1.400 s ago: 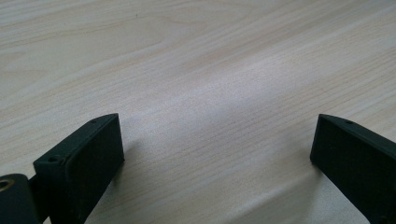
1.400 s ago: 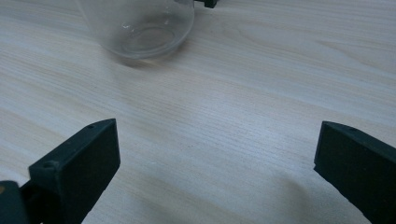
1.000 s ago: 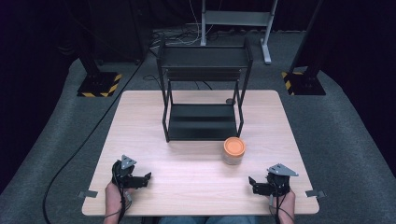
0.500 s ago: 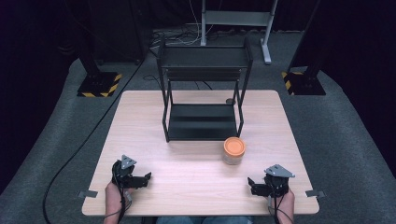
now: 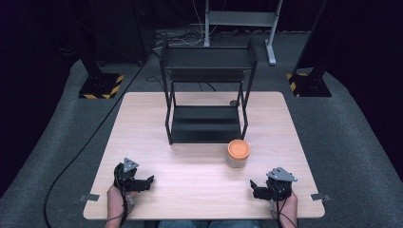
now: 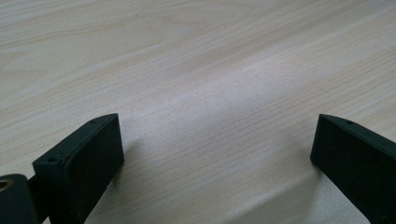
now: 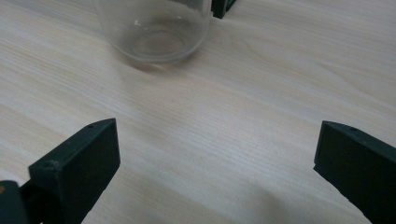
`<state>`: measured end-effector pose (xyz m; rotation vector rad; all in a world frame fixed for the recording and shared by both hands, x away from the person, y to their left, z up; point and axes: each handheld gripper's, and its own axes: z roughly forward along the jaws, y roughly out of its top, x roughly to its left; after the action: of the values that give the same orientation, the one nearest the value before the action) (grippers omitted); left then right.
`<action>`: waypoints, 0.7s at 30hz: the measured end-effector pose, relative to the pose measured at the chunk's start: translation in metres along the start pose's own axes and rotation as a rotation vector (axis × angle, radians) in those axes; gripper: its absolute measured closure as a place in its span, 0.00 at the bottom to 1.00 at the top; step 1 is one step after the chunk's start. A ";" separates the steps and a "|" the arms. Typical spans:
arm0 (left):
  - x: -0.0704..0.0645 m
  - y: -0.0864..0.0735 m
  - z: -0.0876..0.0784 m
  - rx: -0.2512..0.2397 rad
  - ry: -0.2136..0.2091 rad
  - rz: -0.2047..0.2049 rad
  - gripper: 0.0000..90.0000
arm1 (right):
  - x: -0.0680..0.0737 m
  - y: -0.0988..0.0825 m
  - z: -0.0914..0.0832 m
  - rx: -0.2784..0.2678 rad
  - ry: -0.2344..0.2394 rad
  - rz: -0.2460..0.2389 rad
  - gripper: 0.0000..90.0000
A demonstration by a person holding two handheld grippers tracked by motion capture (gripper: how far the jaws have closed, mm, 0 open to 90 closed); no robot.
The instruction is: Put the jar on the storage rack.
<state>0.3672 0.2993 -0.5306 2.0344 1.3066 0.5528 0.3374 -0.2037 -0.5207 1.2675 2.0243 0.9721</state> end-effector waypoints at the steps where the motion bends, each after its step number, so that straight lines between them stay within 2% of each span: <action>1: 0.000 0.000 0.000 0.000 0.000 0.000 0.02 | 0.000 0.000 0.000 0.000 0.000 0.000 0.00; 8: 0.000 0.000 0.000 0.000 0.000 0.000 0.02 | 0.012 0.016 0.007 -0.032 0.026 -0.033 0.00; 12: 0.000 0.000 0.000 0.000 0.001 -0.001 0.02 | 0.022 0.027 0.019 -0.037 0.044 -0.065 0.00; 21: 0.000 0.000 0.000 0.000 0.002 -0.002 0.02 | 0.028 0.041 0.041 -0.036 0.057 -0.065 0.00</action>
<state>0.3672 0.2993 -0.5306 2.0328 1.3091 0.5537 0.3788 -0.1543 -0.5134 1.1604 2.0689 1.0197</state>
